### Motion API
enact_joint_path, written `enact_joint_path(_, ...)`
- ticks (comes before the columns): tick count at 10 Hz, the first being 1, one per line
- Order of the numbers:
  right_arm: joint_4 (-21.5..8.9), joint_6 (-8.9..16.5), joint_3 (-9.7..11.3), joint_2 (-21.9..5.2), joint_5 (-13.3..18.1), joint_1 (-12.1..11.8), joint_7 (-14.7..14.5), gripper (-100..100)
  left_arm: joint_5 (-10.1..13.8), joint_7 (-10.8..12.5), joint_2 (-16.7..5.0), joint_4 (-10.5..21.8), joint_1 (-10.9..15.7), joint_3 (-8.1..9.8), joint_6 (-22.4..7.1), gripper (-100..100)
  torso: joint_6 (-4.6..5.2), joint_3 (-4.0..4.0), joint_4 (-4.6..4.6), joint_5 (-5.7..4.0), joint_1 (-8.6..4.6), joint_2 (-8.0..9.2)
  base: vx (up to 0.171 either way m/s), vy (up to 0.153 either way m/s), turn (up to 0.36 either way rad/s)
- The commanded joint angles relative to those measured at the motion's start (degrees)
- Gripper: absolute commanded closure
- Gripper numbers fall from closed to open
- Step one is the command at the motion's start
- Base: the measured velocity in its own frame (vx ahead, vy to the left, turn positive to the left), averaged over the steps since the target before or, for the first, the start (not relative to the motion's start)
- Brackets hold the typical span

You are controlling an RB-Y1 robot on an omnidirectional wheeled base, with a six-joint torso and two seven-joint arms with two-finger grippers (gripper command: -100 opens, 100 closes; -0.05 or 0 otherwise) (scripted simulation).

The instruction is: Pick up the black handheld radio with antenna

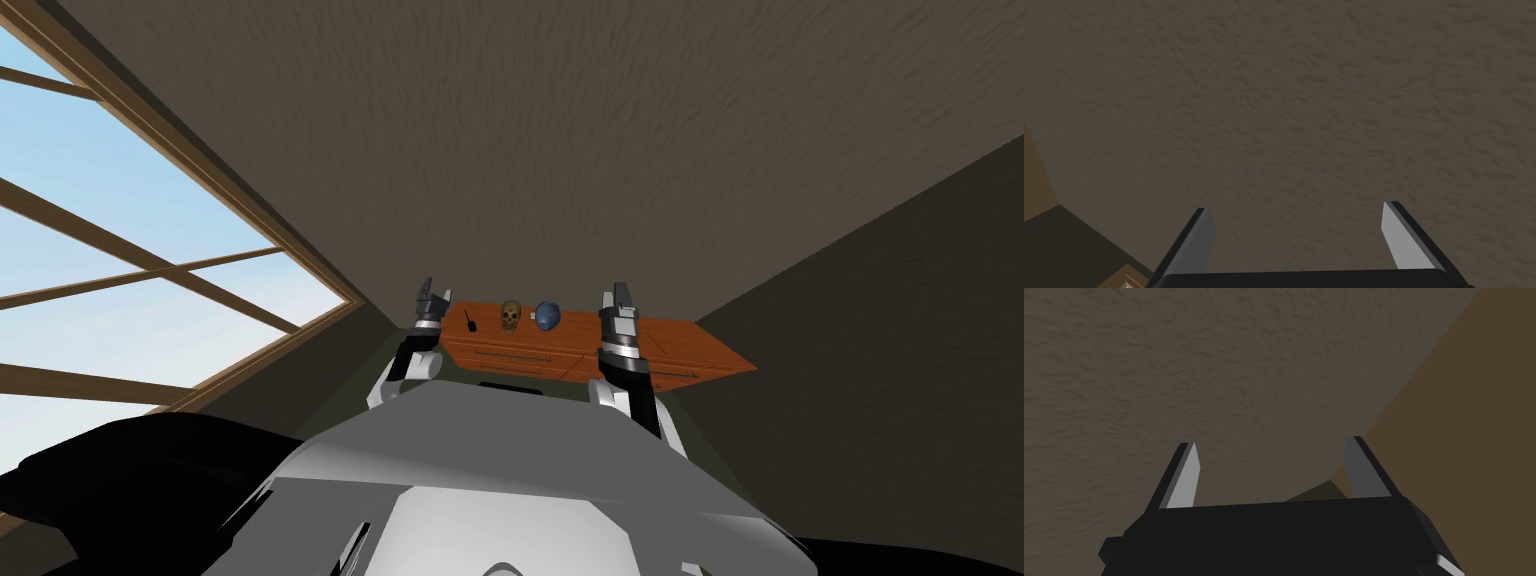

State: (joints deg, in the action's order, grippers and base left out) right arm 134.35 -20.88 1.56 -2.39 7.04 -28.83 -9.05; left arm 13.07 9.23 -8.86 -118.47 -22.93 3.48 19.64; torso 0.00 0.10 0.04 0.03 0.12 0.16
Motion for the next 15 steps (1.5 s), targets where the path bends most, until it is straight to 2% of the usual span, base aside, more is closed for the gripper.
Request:
enact_joint_path(1,0.0,0.0,0.0,0.0,0.0,0.0,0.0,0,1.7,1.6,-0.4,2.9,1.4,0.17,-2.3,-100,0.0,0.0,0.0,0.0,0.0,0.0,-0.042,0.036,0.001)
enact_joint_path(2,0.0,0.0,0.0,0.0,0.0,0.0,0.0,0,1.7,1.6,-0.4,3.5,1.4,0.17,-2.3,-100,0.0,-0.01,0.0,0.0,0.03,-0.02,-0.03,0.031,-0.004)
enact_joint_path(5,0.0,0.0,0.0,0.0,0.0,0.0,0.0,0,5.2,5.2,-0.9,9.4,4.2,0.58,-7.3,-100,0.0,-0.05,-0.02,0.01,0.04,-0.08,-0.031,0.039,0.002)
enact_joint_path(7,0.0,0.0,0.0,0.0,0.0,0.0,0.0,0,5.2,5.2,-0.9,9.9,4.2,0.58,-7.8,-100,-0.01,-0.03,-0.01,0.0,0.01,-0.06,-0.022,0.022,0.0)
enact_joint_path(10,0.0,0.0,0.0,0.0,0.0,0.0,0.0,0,8.5,9.2,-1.1,16.1,7.2,0.8,-13.3,-100,0.0,-0.08,-0.03,0.0,0.01,-0.14,-0.013,0.034,0.007)
enact_joint_path(11,0.0,0.0,0.0,0.0,0.0,0.0,0.0,0,8.5,9.2,-1.1,16.7,7.2,0.8,-13.7,-100,0.0,-0.08,-0.03,0.01,0.06,-0.15,-0.001,0.036,0.0)
enact_joint_path(13,0.0,0.0,0.0,0.0,0.0,0.0,0.0,0,10.5,12.1,-1.0,20.5,9.4,0.85,-17.7,-100,0.0,-0.11,-0.04,0.0,-0.02,-0.2,0.007,0.033,0.014)
enact_joint_path(14,0.0,0.0,0.0,0.0,0.0,0.0,0.0,0,10.5,12.1,-1.0,21.3,9.4,0.85,-17.8,-100,-0.01,-0.12,-0.04,0.0,0.02,-0.22,0.009,0.027,0.002)
enact_joint_path(15,0.0,0.0,0.0,0.0,0.0,0.0,0.0,0,11.5,13.6,-0.9,23.6,10.4,0.85,-19.8,-100,0.0,-0.12,-0.04,0.0,-0.02,-0.22,0.016,0.031,0.013)
